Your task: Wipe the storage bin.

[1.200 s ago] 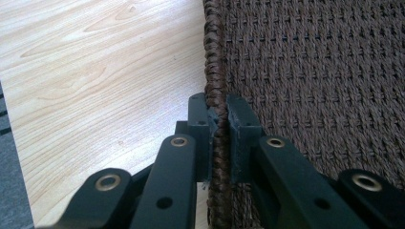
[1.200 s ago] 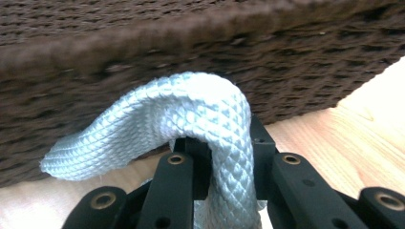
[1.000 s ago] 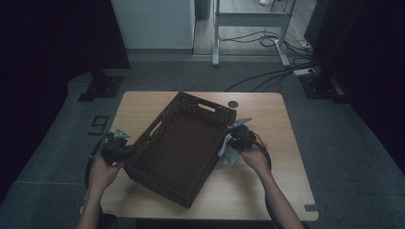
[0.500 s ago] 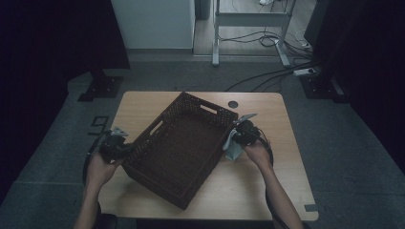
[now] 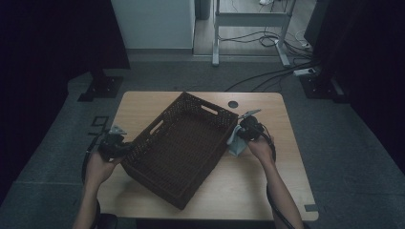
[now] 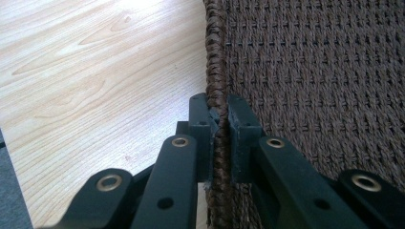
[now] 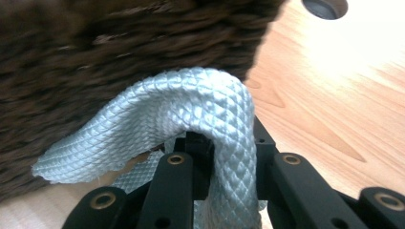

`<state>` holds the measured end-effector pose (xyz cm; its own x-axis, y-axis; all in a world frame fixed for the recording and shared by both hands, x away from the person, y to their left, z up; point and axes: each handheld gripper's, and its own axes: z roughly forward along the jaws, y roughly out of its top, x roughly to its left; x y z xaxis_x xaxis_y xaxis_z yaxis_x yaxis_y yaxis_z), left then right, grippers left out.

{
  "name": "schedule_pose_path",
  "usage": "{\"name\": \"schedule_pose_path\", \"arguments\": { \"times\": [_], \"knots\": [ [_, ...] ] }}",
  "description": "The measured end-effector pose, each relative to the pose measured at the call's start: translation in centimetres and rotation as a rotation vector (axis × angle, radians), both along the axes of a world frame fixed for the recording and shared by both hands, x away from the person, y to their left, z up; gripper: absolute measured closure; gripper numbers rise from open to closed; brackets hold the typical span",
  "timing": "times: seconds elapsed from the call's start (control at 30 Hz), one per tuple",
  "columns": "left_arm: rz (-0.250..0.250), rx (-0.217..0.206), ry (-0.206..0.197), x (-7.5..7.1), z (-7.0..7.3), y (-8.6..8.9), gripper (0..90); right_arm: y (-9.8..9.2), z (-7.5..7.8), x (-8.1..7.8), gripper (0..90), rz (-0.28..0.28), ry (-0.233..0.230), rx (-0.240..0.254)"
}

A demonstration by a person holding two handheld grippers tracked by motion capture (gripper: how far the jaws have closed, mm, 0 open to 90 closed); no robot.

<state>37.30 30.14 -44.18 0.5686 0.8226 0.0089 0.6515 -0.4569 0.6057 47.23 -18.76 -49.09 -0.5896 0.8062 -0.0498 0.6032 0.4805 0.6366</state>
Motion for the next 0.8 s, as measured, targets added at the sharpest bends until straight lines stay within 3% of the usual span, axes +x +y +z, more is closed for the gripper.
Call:
{"name": "schedule_pose_path", "arguments": {
  "times": [0.47, 0.8],
  "knots": [
    [0.002, -0.054, 0.017, 0.1, -0.1, 0.5, 82.5, -0.2, -0.5, 0.9, 75.8, -0.016, 0.014, -0.003],
    [0.005, -0.065, 0.018, 0.1, -0.1, 0.5, 82.4, -0.5, -2.8, 1.5, 75.8, -0.034, 0.05, -0.032]
  ]
}}
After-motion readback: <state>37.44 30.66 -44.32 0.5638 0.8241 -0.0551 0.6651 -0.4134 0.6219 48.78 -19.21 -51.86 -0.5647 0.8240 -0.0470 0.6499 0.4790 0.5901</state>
